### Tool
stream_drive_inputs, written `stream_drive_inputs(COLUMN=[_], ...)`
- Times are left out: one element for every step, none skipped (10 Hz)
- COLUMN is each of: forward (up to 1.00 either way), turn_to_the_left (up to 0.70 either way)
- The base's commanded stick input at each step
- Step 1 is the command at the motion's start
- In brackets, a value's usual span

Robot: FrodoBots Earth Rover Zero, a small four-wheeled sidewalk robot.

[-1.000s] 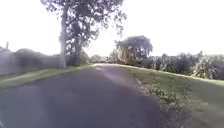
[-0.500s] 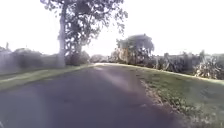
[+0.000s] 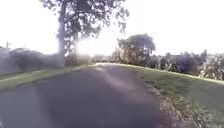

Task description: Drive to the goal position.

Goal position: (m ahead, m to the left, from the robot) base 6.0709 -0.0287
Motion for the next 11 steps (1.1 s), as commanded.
stream_drive_inputs(forward=[1.00,1.00,1.00,1.00,1.00,1.00,1.00,1.00,1.00,1.00,1.00], turn_to_the_left=[0.00,0.00,0.00,0.00,0.00,0.00,0.00,0.00,0.00,0.00,0.00])
